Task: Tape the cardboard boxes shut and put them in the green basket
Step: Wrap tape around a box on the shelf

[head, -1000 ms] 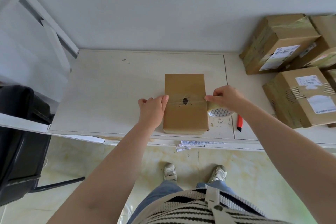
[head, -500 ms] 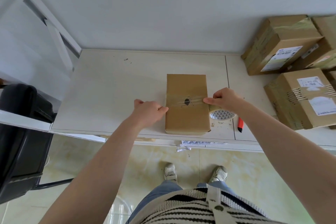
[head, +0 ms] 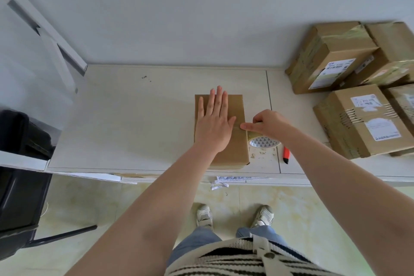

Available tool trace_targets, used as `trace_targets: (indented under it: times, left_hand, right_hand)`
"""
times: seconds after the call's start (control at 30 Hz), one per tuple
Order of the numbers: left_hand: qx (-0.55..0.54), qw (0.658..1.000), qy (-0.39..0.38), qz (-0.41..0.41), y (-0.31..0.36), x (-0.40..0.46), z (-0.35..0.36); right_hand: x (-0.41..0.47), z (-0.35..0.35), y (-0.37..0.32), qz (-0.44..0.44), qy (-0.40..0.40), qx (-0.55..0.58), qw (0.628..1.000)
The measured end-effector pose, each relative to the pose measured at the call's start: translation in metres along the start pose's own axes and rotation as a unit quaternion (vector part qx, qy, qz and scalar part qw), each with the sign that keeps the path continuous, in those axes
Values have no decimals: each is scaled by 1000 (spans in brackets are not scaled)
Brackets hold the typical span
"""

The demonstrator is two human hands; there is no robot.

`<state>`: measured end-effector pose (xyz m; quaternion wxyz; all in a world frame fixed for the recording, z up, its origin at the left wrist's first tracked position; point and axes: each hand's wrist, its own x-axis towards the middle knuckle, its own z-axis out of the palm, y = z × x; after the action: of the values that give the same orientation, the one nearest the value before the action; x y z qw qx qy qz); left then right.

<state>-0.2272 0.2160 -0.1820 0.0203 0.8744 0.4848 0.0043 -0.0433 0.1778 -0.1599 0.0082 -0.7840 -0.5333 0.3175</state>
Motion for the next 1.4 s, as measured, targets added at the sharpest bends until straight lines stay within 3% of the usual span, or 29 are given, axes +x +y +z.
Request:
trace_targets:
  times: [0.3, 0.47, 0.53, 0.63, 0.77, 0.9, 1.03, 1.17, 1.27, 1.4]
  left_hand:
    - [47, 998, -22, -37, -39, -18, -16]
    - [-132, 988, 67, -41, -5, 19, -47]
    - [-137, 989, 28, -39, -1, 16, -37]
    - [-42, 999, -26, -16, -5, 3, -14]
    - [-92, 993, 74, -4, 11, 3, -19]
    - [-34, 999, -35, 6, 15, -9, -2]
    - [-32, 999, -20, -38, 15, -13, -4]
    - [-85, 980, -46, -172, 16, -28, -3]
    - [-125, 976, -57, -170, 8, -29, -7]
    - [-213, 958, -81, -175, -32, -33, -12]
  right_hand:
    - [-3, 0, -1, -7, -17, 11, 1000]
    - [0, 3, 3, -3, -1, 7, 1000]
    - [1, 2, 2, -4, -8, 3, 1000]
    - [0, 0, 1, 0, -8, -3, 1000]
    - [-1, 0, 1, 5, -12, 4, 1000]
    - [0, 1, -3, 11, -9, -4, 1000]
    - [-3, 2, -1, 18, 5, 11, 1000]
    - [-6, 3, -2, 20, 10, 24, 999]
    - [-6, 2, -5, 0, 1, 48, 999]
    - [-16, -7, -12, -88, -7, 178, 980]
